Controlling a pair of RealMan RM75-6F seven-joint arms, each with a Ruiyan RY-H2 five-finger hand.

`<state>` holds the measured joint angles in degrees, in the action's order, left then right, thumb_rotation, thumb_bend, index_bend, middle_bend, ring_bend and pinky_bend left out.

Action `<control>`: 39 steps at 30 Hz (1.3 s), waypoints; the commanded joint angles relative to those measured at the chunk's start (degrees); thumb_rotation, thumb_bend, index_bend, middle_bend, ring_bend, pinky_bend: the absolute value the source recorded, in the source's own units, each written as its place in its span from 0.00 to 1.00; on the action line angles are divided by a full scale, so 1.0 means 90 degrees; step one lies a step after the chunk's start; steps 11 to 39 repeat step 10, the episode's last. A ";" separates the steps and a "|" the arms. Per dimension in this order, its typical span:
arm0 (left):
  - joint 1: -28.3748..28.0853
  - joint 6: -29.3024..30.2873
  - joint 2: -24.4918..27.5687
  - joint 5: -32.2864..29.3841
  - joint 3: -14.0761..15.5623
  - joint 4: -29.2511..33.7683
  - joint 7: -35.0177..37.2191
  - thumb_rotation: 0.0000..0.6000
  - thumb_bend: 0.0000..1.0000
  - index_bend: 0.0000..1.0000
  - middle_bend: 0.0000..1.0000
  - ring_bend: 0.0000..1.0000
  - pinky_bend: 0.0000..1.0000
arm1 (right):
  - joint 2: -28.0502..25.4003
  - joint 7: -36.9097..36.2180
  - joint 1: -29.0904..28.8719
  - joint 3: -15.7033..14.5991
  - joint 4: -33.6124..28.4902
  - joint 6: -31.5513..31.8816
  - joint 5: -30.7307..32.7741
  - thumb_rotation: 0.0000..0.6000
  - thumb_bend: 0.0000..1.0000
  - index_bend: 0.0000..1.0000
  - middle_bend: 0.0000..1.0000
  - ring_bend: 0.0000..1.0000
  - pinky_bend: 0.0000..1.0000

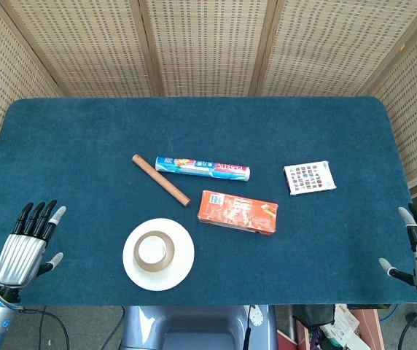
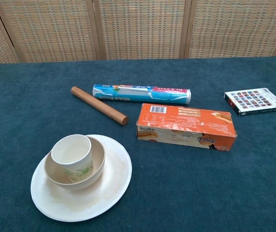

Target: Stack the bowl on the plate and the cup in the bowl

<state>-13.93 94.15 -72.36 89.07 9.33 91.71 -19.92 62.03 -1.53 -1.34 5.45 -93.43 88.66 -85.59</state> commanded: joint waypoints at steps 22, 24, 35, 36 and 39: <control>0.0254 -0.0095 0.0013 0.0029 -0.0188 -0.0294 0.0355 1.00 0.15 0.00 0.00 0.00 0.00 | 0.0009 0.0061 -0.0049 -0.0029 -0.0100 -0.0049 -0.0068 1.00 0.14 0.00 0.00 0.00 0.00; 0.0254 -0.0095 0.0013 0.0029 -0.0188 -0.0294 0.0355 1.00 0.15 0.00 0.00 0.00 0.00 | 0.0009 0.0061 -0.0049 -0.0029 -0.0100 -0.0049 -0.0068 1.00 0.14 0.00 0.00 0.00 0.00; 0.0254 -0.0095 0.0013 0.0029 -0.0188 -0.0294 0.0355 1.00 0.15 0.00 0.00 0.00 0.00 | 0.0009 0.0061 -0.0049 -0.0029 -0.0100 -0.0049 -0.0068 1.00 0.14 0.00 0.00 0.00 0.00; 0.0254 -0.0095 0.0013 0.0029 -0.0188 -0.0294 0.0355 1.00 0.15 0.00 0.00 0.00 0.00 | 0.0009 0.0061 -0.0049 -0.0029 -0.0100 -0.0049 -0.0068 1.00 0.14 0.00 0.00 0.00 0.00; 0.0254 -0.0095 0.0013 0.0029 -0.0188 -0.0294 0.0355 1.00 0.15 0.00 0.00 0.00 0.00 | 0.0009 0.0061 -0.0049 -0.0029 -0.0100 -0.0049 -0.0068 1.00 0.14 0.00 0.00 0.00 0.00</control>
